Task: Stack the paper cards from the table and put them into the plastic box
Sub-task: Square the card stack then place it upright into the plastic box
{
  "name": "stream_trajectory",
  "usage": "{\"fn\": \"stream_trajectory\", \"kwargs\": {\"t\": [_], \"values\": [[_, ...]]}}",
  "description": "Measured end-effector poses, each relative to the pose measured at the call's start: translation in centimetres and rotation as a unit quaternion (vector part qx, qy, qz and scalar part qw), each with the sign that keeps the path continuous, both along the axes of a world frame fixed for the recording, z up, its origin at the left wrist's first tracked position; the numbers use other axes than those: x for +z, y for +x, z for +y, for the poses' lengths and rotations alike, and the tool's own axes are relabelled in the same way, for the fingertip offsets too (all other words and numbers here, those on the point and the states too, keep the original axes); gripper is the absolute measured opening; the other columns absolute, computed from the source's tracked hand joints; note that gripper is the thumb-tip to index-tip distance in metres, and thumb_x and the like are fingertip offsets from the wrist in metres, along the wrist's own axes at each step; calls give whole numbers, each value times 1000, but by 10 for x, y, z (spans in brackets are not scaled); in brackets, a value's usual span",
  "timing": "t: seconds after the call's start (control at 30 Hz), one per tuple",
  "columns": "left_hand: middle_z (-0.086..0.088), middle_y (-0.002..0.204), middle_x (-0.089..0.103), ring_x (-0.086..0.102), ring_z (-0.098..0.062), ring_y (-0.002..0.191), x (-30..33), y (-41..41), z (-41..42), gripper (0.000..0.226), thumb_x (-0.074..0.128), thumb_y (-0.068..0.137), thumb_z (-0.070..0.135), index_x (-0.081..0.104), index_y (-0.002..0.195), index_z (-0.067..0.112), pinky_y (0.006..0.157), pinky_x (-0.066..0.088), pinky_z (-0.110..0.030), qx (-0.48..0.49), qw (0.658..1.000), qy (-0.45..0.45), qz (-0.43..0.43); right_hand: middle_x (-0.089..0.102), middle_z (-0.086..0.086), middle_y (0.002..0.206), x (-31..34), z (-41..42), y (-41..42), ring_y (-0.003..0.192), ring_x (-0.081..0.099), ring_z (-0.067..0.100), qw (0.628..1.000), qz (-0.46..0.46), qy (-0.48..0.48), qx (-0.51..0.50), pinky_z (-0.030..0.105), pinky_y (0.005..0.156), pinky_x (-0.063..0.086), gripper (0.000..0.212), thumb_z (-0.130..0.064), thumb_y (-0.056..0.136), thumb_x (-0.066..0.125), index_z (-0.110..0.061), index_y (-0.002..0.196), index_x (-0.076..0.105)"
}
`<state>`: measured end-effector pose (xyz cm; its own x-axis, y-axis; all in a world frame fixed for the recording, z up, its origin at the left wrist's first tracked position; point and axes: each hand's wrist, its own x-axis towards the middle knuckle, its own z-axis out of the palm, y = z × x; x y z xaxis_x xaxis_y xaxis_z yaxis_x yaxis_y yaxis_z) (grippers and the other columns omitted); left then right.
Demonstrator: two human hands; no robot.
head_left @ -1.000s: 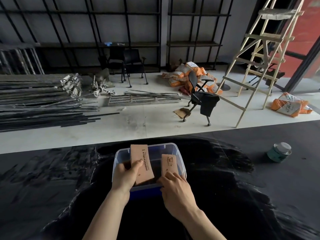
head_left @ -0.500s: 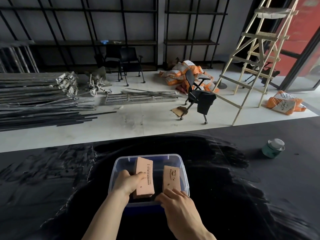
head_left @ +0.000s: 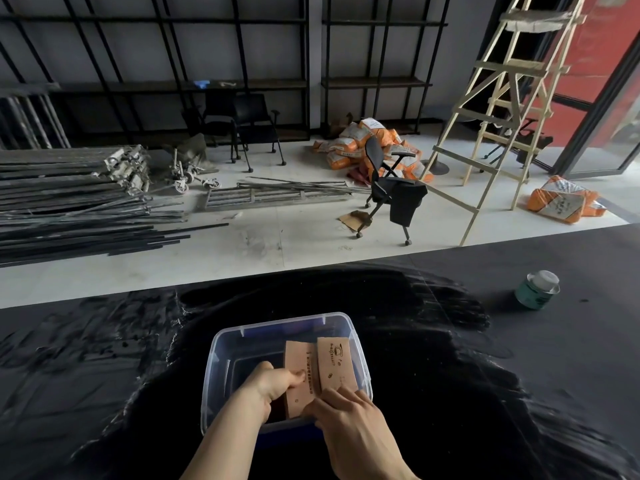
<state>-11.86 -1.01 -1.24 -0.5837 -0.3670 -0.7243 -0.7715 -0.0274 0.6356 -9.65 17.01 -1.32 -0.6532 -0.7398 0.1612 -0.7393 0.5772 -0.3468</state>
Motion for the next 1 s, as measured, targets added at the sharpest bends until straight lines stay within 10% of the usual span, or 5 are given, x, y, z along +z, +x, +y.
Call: {"fn": "stream_trajectory", "kwargs": {"t": [0.2, 0.37, 0.63, 0.8, 1.0], "values": [[-6, 100, 71, 66, -23, 96, -1, -4, 5, 29, 66, 92, 36, 65, 106, 11, 92, 53, -39, -127, 982, -137, -4, 68, -22, 81, 7, 0, 3, 76, 68, 5, 1000, -12, -9, -23, 16, 66, 58, 34, -28, 61, 96, -42, 83, 74], [-4, 106, 71, 69, -24, 97, -3, -5, 0, 44, 59, 88, 55, 65, 109, 16, 75, 54, -33, -221, 941, -255, -27, 68, -13, 98, 9, 4, 3, 94, 66, 14, 998, -24, -33, -45, 28, 81, 59, 26, -44, 80, 70, -35, 103, 76], [14, 80, 57, 60, -15, 75, -6, 8, -7, 46, 60, 89, 46, 53, 128, 23, 59, 46, -31, -191, 927, -321, 33, 70, -4, 128, 21, 1, -15, 118, 66, 19, 995, 25, 18, -98, 33, 97, 58, 48, -55, 96, 45, -25, 120, 72], [9, 96, 70, 62, -12, 75, -6, 8, -1, 38, 62, 88, 36, 62, 125, 28, 60, 47, -27, -175, 944, -274, 60, 46, 10, 158, 21, -9, -22, 147, 42, 28, 991, -20, 103, -85, 37, 122, 37, 68, -62, 103, 28, -15, 146, 53], [6, 117, 73, 65, -17, 85, -10, 10, 0, 46, 62, 88, 31, 58, 134, 35, 58, 45, -22, -159, 946, -273, 74, 49, 10, 152, 15, -12, -23, 143, 46, 27, 987, -36, 134, -83, 37, 117, 42, 66, -60, 105, 29, -13, 144, 54]]}}
